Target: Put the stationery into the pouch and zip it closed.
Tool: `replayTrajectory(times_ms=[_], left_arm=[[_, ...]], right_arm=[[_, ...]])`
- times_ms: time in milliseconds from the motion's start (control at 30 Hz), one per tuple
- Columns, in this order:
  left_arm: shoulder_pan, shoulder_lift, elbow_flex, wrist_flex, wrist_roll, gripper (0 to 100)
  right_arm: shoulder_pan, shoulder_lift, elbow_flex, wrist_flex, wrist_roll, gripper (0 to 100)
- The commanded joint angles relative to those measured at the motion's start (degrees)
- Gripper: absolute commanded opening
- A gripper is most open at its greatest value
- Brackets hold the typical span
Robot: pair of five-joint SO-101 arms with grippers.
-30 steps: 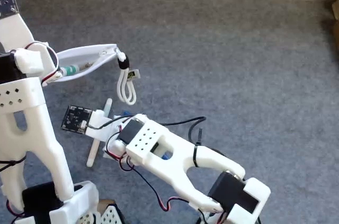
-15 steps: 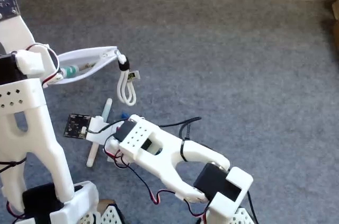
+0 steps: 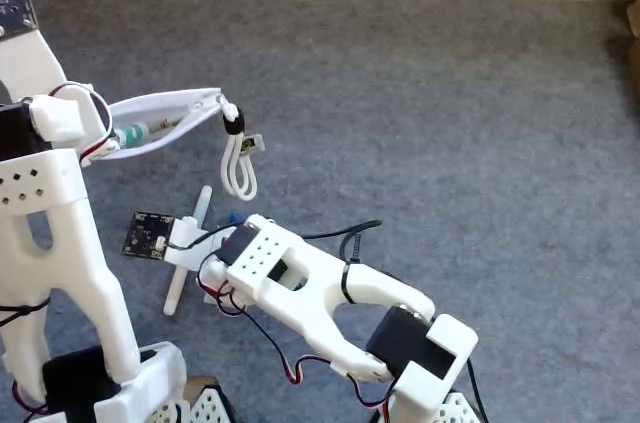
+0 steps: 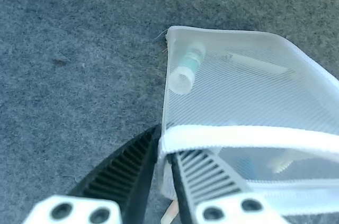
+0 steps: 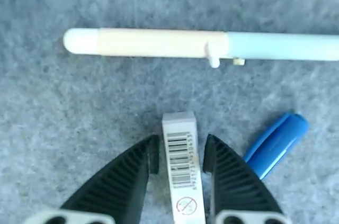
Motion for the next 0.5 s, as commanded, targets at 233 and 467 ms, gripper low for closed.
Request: replayTrajectory(times_ms=[233, 467], left_arm=[[-0.7, -0.7, -0.3, -1.2, 0.2, 1], [-0.7, -0.7, -0.3, -1.2, 0.2, 1]], right_arm=[[0.5, -0.9, -1.2, 0.4, 0.5, 3.1], [0.5, -0.9, -1.2, 0.4, 0.3, 5.3]])
